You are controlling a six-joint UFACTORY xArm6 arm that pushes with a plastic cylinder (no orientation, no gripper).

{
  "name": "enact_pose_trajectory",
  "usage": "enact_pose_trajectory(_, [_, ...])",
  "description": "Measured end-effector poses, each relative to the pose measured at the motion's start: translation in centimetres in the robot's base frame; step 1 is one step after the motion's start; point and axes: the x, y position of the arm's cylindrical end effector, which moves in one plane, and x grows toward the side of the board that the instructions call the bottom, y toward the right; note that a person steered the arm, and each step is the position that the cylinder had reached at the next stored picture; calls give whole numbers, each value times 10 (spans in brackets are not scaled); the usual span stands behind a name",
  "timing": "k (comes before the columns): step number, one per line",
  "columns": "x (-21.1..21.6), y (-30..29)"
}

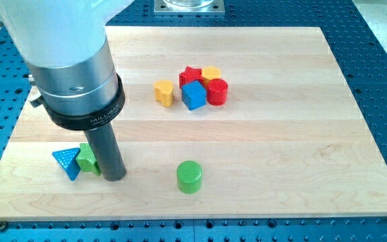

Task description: Touch the bottom right of red circle

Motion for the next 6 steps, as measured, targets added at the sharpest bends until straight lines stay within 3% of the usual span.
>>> enact_pose_trajectory(3, [-1, 5])
enact_pose_trajectory(4, [-13, 70])
enact_pose_trajectory(5, [-55, 76])
enact_pose_trajectory(6, [-101, 183])
